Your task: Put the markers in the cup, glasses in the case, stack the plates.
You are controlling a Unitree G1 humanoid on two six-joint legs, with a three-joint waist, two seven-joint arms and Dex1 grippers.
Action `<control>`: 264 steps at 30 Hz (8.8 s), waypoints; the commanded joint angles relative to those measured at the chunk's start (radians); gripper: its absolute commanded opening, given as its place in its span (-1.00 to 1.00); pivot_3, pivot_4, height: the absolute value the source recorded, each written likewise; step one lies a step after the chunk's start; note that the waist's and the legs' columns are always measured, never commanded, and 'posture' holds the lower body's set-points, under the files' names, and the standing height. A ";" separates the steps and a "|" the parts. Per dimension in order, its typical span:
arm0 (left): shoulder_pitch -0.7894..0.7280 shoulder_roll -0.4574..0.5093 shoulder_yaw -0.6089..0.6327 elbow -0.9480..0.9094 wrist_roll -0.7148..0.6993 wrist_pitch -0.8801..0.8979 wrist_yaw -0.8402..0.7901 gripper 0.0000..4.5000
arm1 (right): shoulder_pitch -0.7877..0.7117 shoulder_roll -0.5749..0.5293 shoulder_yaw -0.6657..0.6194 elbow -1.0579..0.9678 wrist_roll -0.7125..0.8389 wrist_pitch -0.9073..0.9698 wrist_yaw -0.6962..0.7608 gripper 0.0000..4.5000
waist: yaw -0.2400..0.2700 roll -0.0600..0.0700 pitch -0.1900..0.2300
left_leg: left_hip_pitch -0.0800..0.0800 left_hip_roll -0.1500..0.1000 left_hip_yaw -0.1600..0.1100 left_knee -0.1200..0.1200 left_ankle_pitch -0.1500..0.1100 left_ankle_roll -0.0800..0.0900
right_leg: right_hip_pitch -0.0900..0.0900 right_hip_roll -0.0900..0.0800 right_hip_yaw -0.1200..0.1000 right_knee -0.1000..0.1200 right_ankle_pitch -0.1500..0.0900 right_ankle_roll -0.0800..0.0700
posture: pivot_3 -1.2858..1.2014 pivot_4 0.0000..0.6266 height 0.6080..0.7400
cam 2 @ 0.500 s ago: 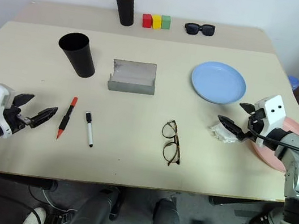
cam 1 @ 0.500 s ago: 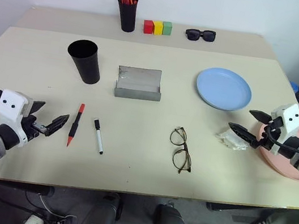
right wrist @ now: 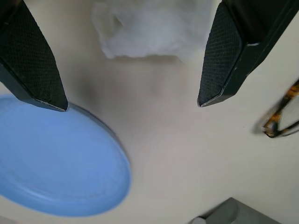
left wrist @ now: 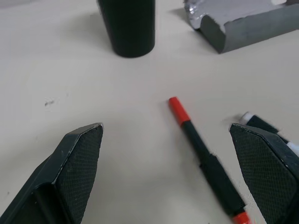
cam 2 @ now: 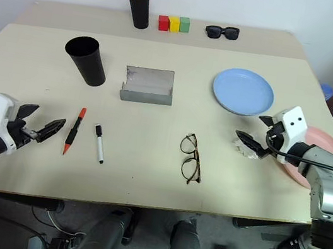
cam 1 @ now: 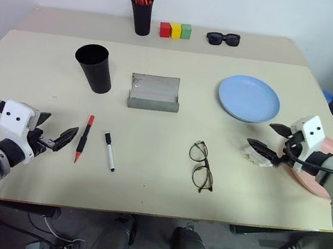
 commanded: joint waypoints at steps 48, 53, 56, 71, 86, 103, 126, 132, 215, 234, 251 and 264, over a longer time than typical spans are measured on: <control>-0.378 0.216 -0.196 0.024 -0.190 0.985 0.261 -0.97 | -0.042 0.230 0.395 -0.475 0.003 0.157 -0.121 1.00 | -0.003 -0.003 0.000 | 0.002 -0.005 -0.003 0.001 0.000 -0.002 | -0.002 0.000 0.001 0.009 -0.002 0.003 | 0.03 -0.52 1.00; -0.395 0.144 -0.093 0.016 -0.134 0.833 0.266 -0.97 | -0.043 0.230 0.395 -0.480 0.006 0.165 -0.125 1.00 | -0.001 -0.003 0.000 | 0.002 -0.005 -0.003 0.000 0.000 -0.002 | -0.002 0.000 0.001 0.010 -0.002 0.003 | 0.03 -0.52 1.00; -0.357 0.119 -0.044 -0.062 -0.116 0.613 0.196 -0.97 | -0.052 0.231 0.393 -0.476 0.005 0.165 -0.126 1.00 | 0.000 -0.004 0.001 | 0.001 -0.003 -0.004 0.001 0.001 -0.002 | -0.003 0.000 0.001 0.009 -0.001 0.003 | 0.03 -0.52 1.00; -0.664 -0.207 -0.150 0.185 0.222 -0.198 0.405 -0.97 | -0.378 0.491 0.373 -0.167 -0.091 -0.048 -0.278 1.00 | 0.000 -0.005 0.000 | 0.001 -0.007 -0.001 0.001 0.004 -0.002 | -0.001 0.001 0.000 0.009 0.002 0.006 | 0.03 -0.52 1.00; -0.876 -0.324 -0.179 0.816 0.344 -0.709 0.505 -0.97 | -0.463 0.666 0.387 -0.046 -0.138 -0.123 -0.358 1.00 | -0.004 -0.005 0.000 | 0.001 -0.008 -0.002 0.001 0.004 -0.002 | -0.003 0.002 0.000 0.012 0.005 0.010 | 0.03 -0.52 1.00; -0.858 -0.349 -0.190 0.927 0.339 -0.771 0.499 -0.97 | -0.431 0.665 0.386 -0.089 -0.138 -0.095 -0.368 1.00 | -0.007 -0.005 0.000 | 0.001 -0.008 -0.002 0.001 0.004 -0.002 | -0.003 0.002 0.000 0.012 0.005 0.010 | 0.03 -0.52 1.00; -0.844 -0.381 -0.194 0.906 0.344 -0.775 0.507 -0.02 | -0.400 0.661 0.400 -0.113 -0.140 -0.079 -0.361 1.00 | -0.006 -0.005 0.000 | 0.001 -0.008 -0.003 0.001 0.004 -0.002 | -0.003 0.002 -0.001 0.013 0.005 0.010 | 0.03 -0.52 1.00; -0.851 -0.401 -0.233 0.774 0.296 -0.750 0.412 -0.02 | -0.400 0.663 0.400 -0.108 -0.142 -0.080 -0.363 1.00 | -0.006 -0.005 0.000 | 0.001 -0.008 -0.003 0.002 0.004 -0.002 | -0.003 0.002 -0.001 0.013 0.005 0.010 | 0.03 -0.52 1.00; -1.470 -0.630 0.014 1.563 0.180 -0.119 1.049 0.46 | -0.333 0.636 0.388 -0.120 -0.174 -0.074 -0.375 1.00 | -0.003 -0.006 0.001 | 0.002 -0.009 -0.004 0.004 0.005 -0.003 | -0.001 0.002 -0.002 0.013 0.005 0.012 | 0.03 -0.52 1.00; -1.527 -0.620 0.064 1.663 0.123 -0.085 1.107 -0.98 | -0.320 0.632 0.385 -0.133 -0.175 -0.070 -0.376 1.00 | -0.005 -0.006 0.000 | 0.004 -0.009 -0.004 0.004 0.005 -0.003 | 0.001 0.002 -0.002 0.014 0.005 0.012 | 0.03 -0.52 1.00; -1.445 -0.673 -0.237 1.356 0.360 -0.136 1.027 -0.98 | -0.318 0.634 0.380 -0.132 -0.181 -0.070 -0.375 1.00 | -0.007 -0.006 0.000 | 0.003 -0.009 -0.004 0.003 0.005 -0.003 | 0.000 0.002 -0.002 0.014 0.005 0.012 | 0.03 -0.52 1.00; -1.046 -0.545 -0.348 0.766 0.523 -0.533 0.883 -0.98 | -0.362 0.693 0.286 -0.178 -0.046 -0.033 -0.372 1.00 | -0.008 -0.006 0.000 | 0.003 -0.008 -0.003 0.001 0.006 -0.005 | -0.002 0.002 -0.001 0.014 0.006 0.011 | 0.03 -0.52 1.00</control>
